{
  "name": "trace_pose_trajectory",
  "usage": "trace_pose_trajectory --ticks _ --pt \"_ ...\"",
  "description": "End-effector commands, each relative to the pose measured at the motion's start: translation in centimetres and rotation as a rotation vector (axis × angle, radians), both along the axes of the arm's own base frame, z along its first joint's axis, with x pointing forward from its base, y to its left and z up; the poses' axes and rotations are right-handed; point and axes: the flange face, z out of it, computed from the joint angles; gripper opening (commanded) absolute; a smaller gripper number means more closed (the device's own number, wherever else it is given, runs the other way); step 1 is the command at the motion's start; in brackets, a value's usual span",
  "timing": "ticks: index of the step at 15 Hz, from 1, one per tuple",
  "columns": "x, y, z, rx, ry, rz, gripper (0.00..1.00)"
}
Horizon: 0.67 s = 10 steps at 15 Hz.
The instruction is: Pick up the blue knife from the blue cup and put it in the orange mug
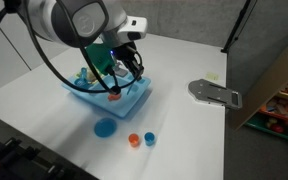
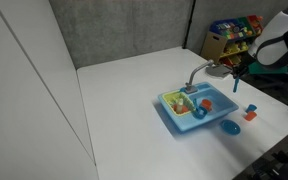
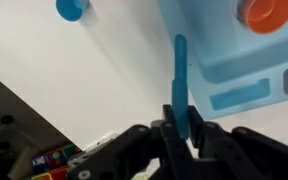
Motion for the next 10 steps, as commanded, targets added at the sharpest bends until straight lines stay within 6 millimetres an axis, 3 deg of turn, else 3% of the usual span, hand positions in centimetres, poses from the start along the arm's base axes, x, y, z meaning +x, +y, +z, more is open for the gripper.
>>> trace_pose_trajectory --ticks 1,4,5,10 --pt "0.0 -0.2 -0.2 0.0 0.001 -0.001 0.18" --pt "0.0 -0.2 -0.2 0.0 0.002 -0.001 0.18" --pt "0.0 -0.2 -0.2 0.0 0.002 -0.001 0.06" --pt "1.2 2.6 -0.4 0.008 -0.019 0.057 0.06"
